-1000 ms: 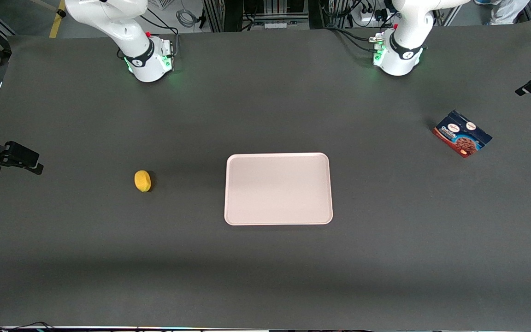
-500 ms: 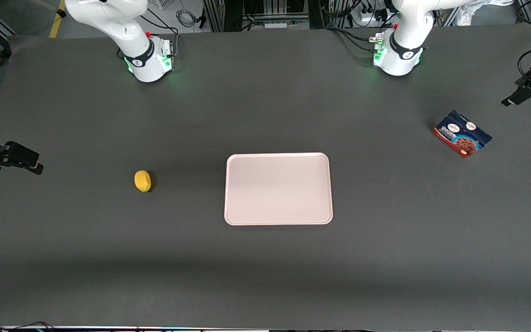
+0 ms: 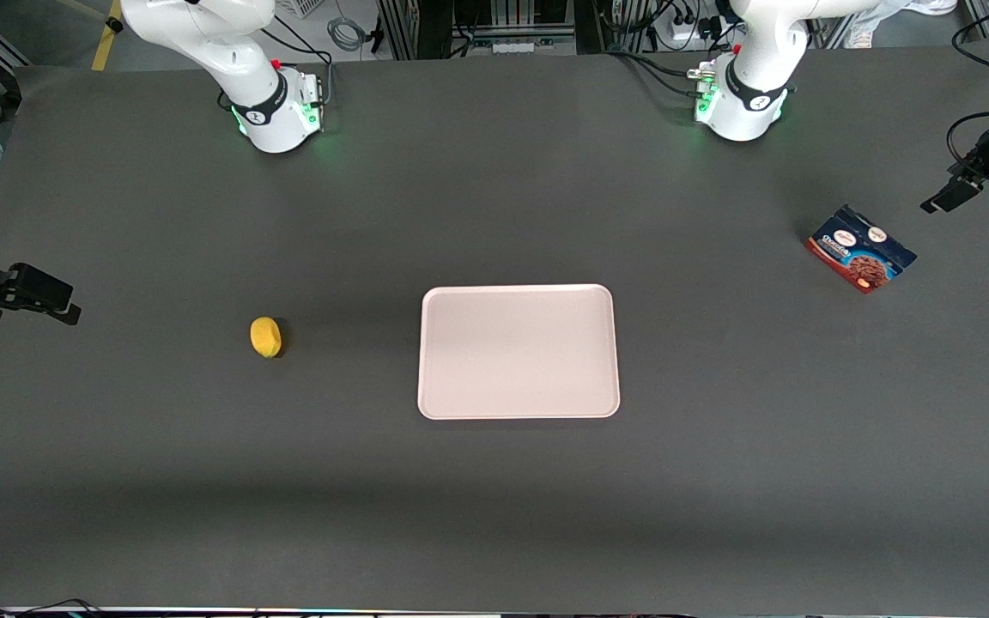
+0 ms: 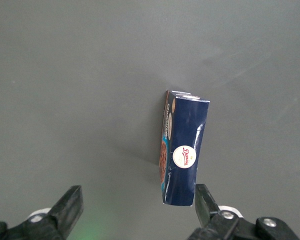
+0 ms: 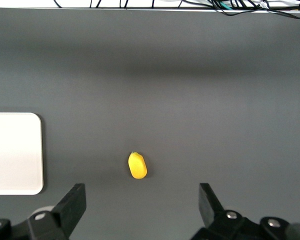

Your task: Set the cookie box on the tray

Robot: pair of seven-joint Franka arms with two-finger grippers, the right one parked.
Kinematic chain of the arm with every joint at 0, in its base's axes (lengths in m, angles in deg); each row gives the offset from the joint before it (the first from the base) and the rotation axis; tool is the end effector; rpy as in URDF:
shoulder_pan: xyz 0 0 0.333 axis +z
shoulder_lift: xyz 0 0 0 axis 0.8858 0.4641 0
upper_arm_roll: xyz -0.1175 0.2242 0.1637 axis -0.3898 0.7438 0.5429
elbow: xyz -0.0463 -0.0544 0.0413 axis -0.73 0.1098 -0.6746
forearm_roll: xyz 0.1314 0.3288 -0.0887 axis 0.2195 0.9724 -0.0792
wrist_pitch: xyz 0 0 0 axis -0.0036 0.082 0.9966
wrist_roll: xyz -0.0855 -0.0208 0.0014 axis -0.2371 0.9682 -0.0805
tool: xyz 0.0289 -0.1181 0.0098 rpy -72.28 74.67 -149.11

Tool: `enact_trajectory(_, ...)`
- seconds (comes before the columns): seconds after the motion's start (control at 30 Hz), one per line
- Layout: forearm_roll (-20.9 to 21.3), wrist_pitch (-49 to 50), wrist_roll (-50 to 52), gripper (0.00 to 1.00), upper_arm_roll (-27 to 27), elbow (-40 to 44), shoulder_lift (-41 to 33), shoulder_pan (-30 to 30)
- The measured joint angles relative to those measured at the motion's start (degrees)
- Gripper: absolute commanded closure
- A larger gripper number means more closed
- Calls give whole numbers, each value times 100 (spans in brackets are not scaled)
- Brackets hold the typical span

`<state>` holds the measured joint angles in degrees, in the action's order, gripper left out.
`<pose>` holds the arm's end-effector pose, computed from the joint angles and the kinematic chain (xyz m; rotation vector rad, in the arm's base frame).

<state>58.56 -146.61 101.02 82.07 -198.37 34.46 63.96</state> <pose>0.3355 0.2030 0.3790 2.8372 1.2446 -0.1060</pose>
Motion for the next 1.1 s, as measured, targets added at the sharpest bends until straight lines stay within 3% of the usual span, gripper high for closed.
enact_trajectory(0.27, -52, -376, 247, 0, -16, -14, 292, -364)
enact_trajectory(0.63, -543, -1226, 271, 0, 11, -98, 1275, -463)
enact_trajectory(0.83, -821, -1247, 261, 0, 27, -97, 1435, -439)
enact_trajectory(1.1, -892, -1269, 260, 0, 33, -97, 1474, -433)
